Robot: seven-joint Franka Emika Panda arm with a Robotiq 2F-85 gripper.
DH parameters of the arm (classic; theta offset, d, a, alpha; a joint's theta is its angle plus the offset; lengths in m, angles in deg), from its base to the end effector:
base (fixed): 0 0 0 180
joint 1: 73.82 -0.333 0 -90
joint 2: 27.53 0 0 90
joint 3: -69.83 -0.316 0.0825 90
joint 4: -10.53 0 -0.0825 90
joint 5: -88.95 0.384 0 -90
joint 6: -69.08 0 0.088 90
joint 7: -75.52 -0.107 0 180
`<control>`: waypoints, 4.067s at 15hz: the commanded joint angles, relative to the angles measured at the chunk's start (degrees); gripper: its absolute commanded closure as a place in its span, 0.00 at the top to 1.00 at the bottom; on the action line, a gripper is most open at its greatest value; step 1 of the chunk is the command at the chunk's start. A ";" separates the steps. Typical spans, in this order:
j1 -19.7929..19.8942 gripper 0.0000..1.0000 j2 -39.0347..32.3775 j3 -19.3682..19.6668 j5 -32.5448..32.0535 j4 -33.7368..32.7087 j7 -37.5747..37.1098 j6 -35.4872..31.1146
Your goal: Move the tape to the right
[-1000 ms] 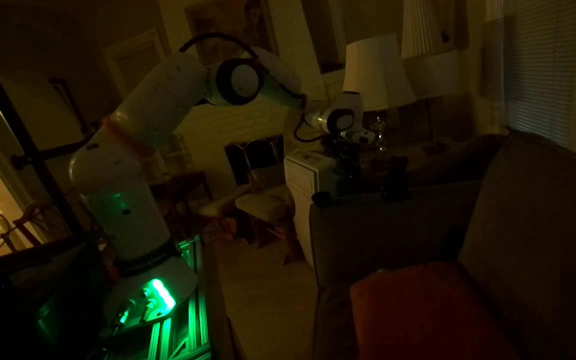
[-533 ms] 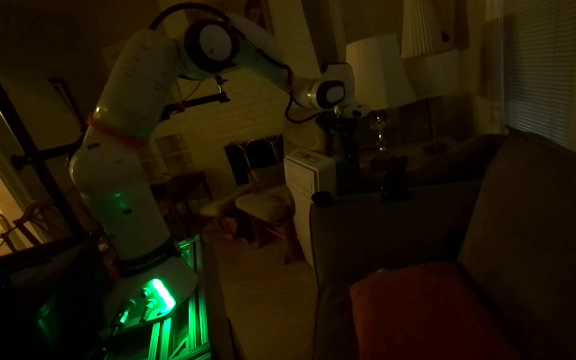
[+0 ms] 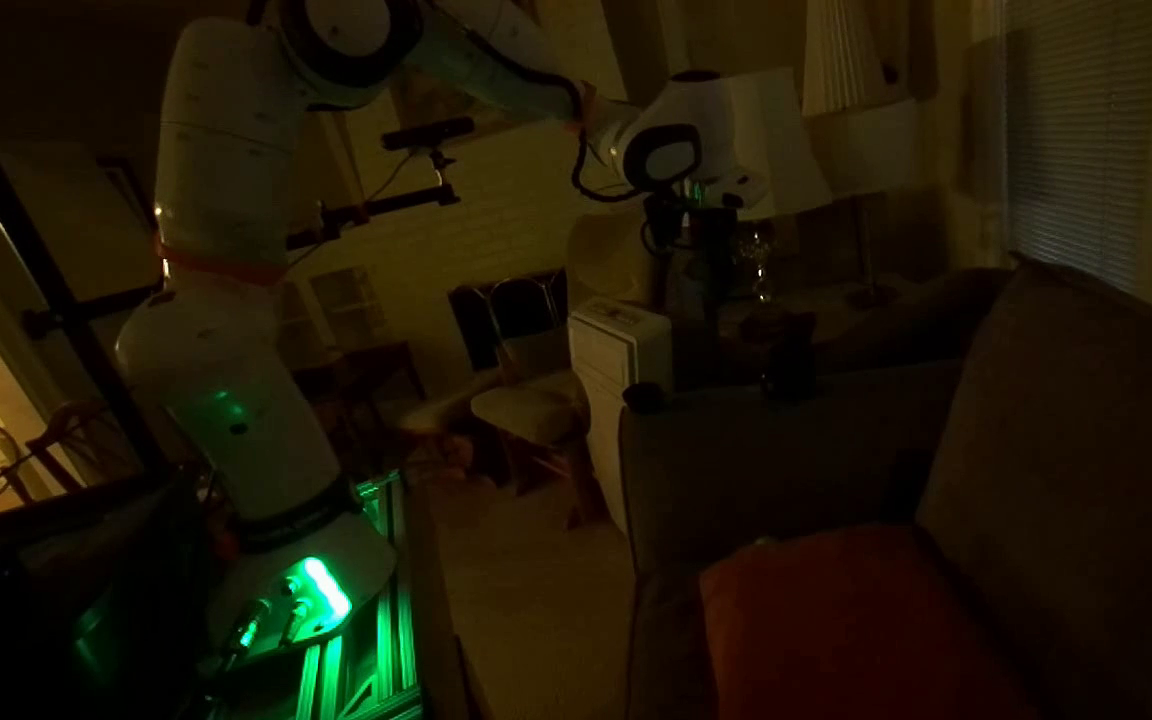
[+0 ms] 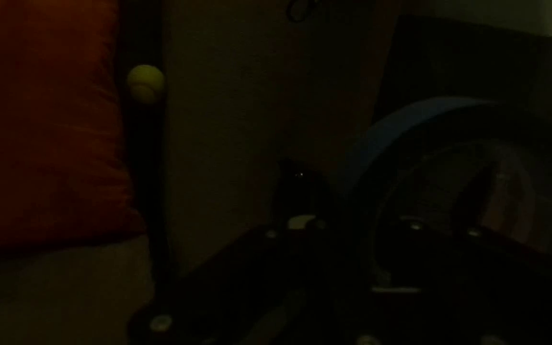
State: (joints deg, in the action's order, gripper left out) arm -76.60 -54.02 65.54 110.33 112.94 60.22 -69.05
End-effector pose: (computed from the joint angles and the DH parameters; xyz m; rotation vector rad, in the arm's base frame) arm 0.6649 0.0801 0.3117 -2.7511 0.5777 -0.1351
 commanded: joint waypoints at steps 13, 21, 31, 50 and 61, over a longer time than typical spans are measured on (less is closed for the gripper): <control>2.03 0.20 0.83 -1.15 3.10 0.45 4.48 0.23; 2.03 0.20 0.83 -1.15 3.10 0.44 4.47 0.23; 2.03 0.20 0.83 -1.15 3.10 0.44 4.47 0.23; 2.03 0.20 0.83 -1.15 3.10 0.44 4.47 0.23; 2.03 0.20 0.83 -1.14 3.10 0.44 4.47 0.23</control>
State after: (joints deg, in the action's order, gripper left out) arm -74.44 -53.21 64.25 113.44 113.48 64.76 -68.99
